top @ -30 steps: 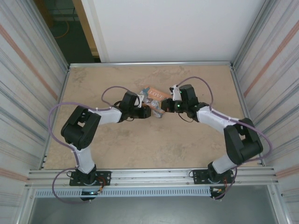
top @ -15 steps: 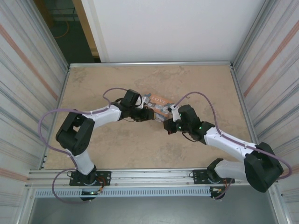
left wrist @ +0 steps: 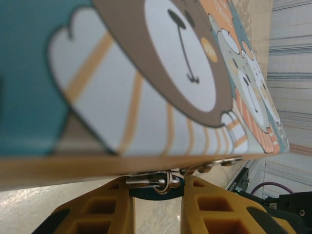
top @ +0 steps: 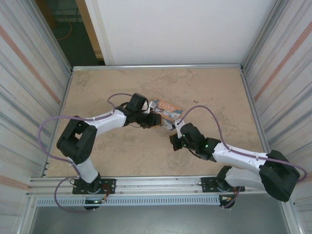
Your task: Unlock a padlock with a key
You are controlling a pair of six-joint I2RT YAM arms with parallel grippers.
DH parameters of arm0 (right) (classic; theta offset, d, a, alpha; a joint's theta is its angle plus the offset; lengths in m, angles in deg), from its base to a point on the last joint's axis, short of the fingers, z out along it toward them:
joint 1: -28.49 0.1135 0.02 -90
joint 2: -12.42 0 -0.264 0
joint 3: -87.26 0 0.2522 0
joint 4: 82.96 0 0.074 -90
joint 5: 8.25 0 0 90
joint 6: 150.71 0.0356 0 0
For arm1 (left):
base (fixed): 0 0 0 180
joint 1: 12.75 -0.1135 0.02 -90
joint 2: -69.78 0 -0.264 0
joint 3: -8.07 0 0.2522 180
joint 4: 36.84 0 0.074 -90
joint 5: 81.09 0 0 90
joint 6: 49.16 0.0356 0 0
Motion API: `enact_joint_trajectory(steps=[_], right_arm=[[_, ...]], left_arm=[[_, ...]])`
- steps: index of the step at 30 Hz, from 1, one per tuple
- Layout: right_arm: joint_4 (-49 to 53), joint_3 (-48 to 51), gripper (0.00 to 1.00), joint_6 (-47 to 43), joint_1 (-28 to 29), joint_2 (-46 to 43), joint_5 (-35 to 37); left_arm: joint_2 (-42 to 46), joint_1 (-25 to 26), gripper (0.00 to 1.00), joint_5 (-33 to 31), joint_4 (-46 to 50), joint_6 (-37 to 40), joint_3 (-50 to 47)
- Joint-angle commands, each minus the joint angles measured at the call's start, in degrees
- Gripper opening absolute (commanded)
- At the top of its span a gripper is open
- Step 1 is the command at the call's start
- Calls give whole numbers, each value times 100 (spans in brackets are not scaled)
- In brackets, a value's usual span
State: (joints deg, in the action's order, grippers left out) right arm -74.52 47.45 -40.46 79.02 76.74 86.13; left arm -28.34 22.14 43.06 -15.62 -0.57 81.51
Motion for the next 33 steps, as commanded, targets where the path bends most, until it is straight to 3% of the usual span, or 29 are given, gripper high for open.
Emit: enact_joint_trajectory(steps=[1,16,33], right_arm=[[-506,135,0,-83,162,103,624],[-1498,359,0,-127,155,467,822],[-1757,-7,0,-210,101,1090,665]], left_arm=[[296,58,12,231,-131,-217,147],[279,77,12,274,-239,-381,116],[295,77,12,250,-244,-389,96]])
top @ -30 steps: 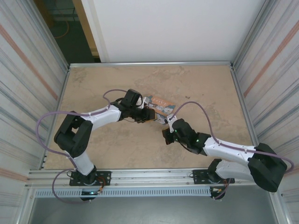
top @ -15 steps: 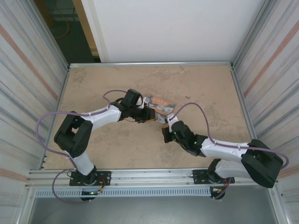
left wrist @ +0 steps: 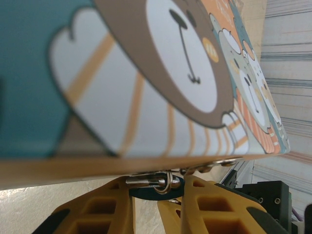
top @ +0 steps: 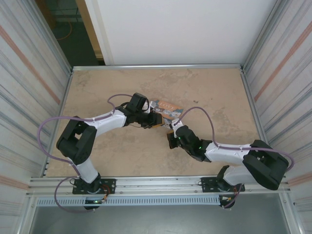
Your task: Unlock a padlock with a key
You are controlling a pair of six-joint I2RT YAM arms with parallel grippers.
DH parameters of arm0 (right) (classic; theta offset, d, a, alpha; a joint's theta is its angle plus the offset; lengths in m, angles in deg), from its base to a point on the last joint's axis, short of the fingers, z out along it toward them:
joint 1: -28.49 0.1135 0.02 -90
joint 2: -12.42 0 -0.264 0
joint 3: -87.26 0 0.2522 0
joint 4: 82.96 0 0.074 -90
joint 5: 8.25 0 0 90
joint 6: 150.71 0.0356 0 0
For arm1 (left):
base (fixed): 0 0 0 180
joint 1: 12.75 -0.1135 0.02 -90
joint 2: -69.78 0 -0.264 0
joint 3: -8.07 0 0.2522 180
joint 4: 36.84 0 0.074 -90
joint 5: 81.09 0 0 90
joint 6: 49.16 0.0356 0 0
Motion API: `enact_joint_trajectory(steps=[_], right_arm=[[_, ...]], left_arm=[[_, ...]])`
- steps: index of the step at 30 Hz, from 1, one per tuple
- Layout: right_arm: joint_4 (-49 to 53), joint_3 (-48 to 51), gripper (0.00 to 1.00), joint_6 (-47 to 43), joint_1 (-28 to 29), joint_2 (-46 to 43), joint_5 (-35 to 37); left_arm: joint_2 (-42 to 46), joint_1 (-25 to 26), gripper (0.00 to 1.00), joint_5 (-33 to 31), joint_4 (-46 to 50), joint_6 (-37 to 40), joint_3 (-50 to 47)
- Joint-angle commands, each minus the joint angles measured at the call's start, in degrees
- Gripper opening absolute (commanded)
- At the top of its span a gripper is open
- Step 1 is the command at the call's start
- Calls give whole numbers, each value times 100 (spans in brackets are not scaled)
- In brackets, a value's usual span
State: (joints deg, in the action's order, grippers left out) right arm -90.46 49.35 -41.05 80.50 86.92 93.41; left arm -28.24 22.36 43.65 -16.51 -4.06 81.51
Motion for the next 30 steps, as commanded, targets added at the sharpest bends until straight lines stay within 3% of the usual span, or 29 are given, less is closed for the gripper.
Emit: enact_joint_trajectory(steps=[1,30], right_arm=[[-176,-213,0,-147,-50,100,-67],[-379,-418,0,-235,-226,370,63]], left_arm=[[283,51,12,186,-156,-44,96],[286,55,12,186,-111,-47,87]])
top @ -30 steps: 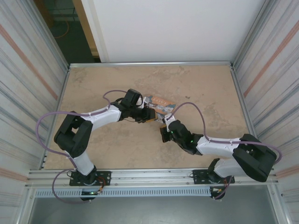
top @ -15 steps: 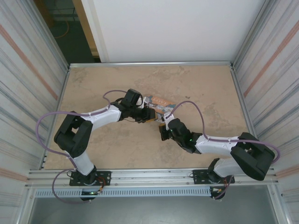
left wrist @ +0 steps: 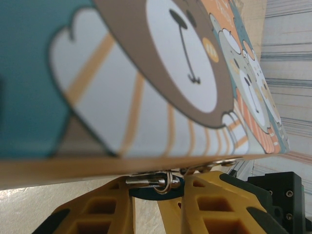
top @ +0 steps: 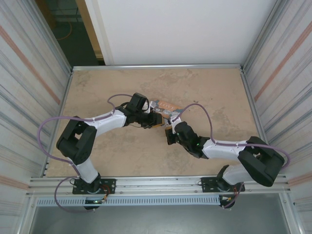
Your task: Unlock a padlock with a key
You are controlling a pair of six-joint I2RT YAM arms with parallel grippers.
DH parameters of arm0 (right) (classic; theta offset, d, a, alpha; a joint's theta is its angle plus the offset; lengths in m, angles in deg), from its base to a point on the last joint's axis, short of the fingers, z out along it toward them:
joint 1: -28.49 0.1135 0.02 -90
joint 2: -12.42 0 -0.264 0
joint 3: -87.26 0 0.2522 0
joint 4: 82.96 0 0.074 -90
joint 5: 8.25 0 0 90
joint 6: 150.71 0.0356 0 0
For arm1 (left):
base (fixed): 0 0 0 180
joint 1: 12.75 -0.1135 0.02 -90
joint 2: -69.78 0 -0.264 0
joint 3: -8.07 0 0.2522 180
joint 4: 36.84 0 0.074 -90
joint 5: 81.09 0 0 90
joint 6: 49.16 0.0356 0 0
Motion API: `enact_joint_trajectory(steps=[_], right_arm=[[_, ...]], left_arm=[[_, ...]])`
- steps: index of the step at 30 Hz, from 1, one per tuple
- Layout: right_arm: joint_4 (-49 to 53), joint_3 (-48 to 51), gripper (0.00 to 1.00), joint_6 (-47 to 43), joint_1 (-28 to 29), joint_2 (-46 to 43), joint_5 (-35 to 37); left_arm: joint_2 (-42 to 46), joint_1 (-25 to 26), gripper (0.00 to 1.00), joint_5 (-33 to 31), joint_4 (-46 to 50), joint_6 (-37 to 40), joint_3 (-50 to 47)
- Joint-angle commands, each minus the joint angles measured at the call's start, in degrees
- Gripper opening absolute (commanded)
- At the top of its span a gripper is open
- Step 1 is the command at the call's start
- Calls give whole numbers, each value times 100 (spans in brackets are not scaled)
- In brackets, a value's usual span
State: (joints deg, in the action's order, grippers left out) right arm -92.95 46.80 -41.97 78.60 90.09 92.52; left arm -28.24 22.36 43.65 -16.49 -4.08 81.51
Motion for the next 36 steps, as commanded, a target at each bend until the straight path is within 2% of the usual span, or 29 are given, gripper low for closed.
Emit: enact_joint_trajectory(steps=[1,20,36], right_arm=[[-135,-162,0,-143,-34,47,161],[-493,-134,0,-386,-52,24,330],[-880,-431,0,-591,-194,260,-69]], left_arm=[[283,49,12,190,-114,-48,83],[338,68,12,254,-121,-86,60],[362,141,12,282,-131,-144,88]])
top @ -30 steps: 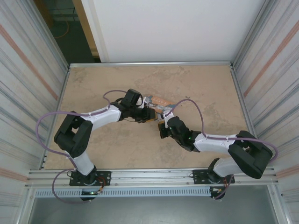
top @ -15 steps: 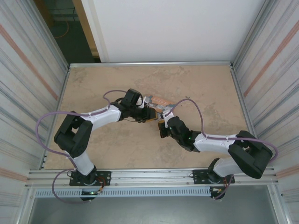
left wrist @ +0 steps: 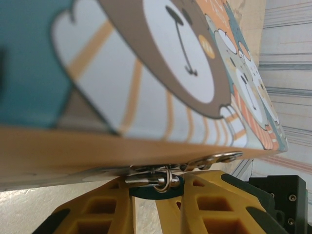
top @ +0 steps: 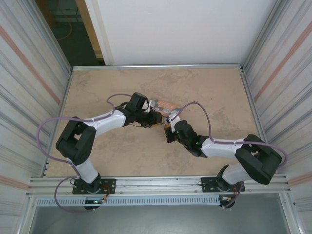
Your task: Unlock a padlock with a key
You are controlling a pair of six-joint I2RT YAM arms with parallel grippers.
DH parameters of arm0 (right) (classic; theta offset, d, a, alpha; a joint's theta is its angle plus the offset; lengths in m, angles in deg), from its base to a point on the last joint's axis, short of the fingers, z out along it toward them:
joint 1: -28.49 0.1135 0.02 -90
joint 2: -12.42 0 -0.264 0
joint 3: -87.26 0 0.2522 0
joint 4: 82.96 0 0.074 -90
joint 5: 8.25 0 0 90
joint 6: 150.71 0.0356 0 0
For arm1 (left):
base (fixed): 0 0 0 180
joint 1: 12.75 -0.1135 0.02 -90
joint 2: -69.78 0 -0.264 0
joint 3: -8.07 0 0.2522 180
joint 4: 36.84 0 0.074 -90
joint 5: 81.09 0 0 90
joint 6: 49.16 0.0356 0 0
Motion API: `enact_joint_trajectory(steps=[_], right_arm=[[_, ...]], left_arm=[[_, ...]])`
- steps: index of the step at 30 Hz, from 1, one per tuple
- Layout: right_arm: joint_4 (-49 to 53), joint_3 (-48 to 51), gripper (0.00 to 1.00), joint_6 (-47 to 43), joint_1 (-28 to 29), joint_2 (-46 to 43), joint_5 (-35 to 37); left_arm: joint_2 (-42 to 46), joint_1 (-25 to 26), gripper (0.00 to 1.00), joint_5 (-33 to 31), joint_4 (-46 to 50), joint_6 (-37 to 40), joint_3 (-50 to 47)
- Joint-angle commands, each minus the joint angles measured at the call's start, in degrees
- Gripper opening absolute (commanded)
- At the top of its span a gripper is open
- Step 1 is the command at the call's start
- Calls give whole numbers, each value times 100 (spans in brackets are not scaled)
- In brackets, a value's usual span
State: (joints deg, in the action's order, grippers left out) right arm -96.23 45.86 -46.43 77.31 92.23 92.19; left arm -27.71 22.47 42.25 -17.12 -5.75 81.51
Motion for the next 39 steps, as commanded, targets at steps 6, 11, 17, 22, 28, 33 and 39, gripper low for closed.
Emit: enact_joint_trajectory(steps=[6,11,17,22,28,33,39], right_arm=[[-778,-459,0,-76,-188,98,-309],[-928,-564,0,-35,-302,183,-557],[-918,-740,0,-327,-315,297,-572],[-984,-778,0,-462,-444,371,-632],[-1160,-769,0,-209,-659,413,-1089],[-1299,-752,0,72,-751,491,-1420],[-1503,-807,0,441,-849,633,-1802]], left_arm=[[311,158,12,424,-62,11,86],[306,178,12,436,-69,-1,85],[319,208,12,463,-74,-17,88],[319,222,12,480,-83,-35,70],[301,236,12,479,-103,-61,63],[269,252,12,473,-164,-101,61],[230,266,12,471,-208,-113,44]])
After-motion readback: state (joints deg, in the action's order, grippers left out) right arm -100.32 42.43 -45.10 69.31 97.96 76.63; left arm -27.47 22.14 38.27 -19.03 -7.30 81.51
